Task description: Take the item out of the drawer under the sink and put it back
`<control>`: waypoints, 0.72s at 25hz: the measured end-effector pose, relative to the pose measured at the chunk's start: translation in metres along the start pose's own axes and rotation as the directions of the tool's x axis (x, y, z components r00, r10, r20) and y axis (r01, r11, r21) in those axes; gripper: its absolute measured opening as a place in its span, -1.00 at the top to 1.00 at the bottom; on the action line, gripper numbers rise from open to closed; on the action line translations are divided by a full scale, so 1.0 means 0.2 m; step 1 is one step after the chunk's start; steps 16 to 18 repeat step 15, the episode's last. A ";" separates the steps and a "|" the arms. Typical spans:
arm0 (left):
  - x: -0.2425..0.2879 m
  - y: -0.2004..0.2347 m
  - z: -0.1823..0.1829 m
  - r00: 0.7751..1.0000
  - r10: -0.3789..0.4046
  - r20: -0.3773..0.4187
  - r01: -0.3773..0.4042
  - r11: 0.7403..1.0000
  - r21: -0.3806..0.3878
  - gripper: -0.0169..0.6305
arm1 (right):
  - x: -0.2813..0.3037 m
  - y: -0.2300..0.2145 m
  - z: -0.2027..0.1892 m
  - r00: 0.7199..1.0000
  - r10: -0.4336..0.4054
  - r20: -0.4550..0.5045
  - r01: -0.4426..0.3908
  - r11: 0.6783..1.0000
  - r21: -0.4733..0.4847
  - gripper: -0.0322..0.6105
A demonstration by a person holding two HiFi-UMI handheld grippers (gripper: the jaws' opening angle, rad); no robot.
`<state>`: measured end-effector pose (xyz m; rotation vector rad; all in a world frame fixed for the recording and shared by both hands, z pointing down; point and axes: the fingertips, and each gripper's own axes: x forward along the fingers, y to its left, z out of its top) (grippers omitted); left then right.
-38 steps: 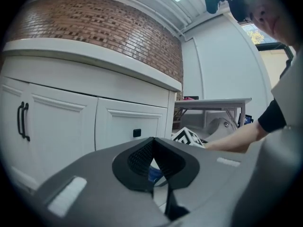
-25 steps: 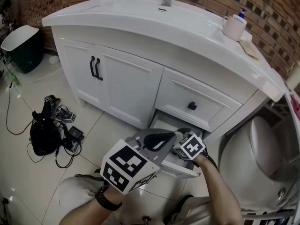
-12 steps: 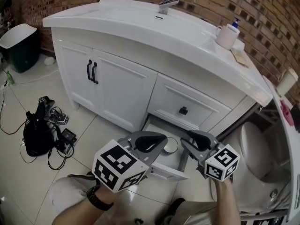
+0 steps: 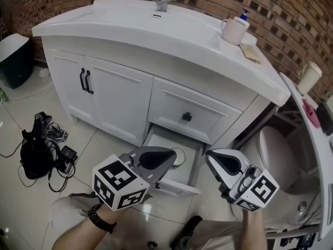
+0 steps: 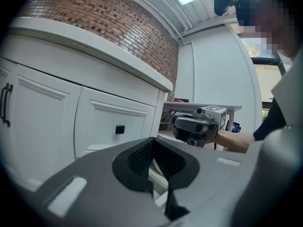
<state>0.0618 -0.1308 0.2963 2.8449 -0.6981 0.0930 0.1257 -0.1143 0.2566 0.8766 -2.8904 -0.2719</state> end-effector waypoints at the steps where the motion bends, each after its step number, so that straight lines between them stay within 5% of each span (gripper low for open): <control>1: 0.01 -0.01 -0.01 1.000 -0.018 0.001 0.018 1.000 -0.007 0.89 | -0.01 0.02 0.02 0.999 0.033 0.029 -0.033 0.999 0.010 0.89; 6: 0.05 -0.10 0.02 0.991 -0.116 0.062 0.119 0.992 -0.052 0.89 | 0.01 0.09 0.02 0.989 0.126 0.077 -0.134 0.986 0.095 0.90; 12: 0.04 -0.17 0.14 0.980 -0.148 0.133 0.141 0.988 0.057 0.89 | 0.11 0.33 -0.04 0.939 0.342 0.029 -0.341 0.921 0.190 0.90; 18: 0.04 -0.16 0.19 0.980 -0.123 0.159 0.105 0.988 0.117 0.89 | 0.15 0.36 -0.07 0.937 0.350 0.015 -0.347 0.920 0.184 0.90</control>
